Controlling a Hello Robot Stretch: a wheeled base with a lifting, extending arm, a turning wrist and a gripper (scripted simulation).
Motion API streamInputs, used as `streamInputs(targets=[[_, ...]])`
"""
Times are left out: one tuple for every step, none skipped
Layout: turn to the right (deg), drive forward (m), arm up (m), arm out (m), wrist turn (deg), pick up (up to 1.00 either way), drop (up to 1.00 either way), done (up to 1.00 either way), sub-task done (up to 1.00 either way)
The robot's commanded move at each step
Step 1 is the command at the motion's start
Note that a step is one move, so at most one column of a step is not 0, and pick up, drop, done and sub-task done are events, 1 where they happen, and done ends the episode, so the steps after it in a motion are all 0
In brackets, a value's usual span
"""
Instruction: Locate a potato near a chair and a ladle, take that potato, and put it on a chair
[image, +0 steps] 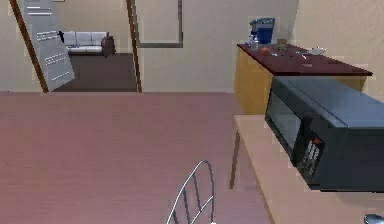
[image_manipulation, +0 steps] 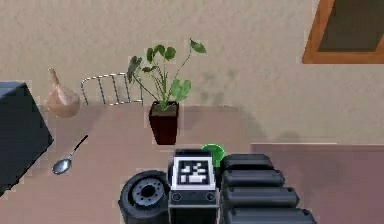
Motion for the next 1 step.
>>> streamInputs(targets=[[-21.0, 0.00, 0.00, 0.00, 0.0, 0.00, 0.00, 0.00, 0.00]])
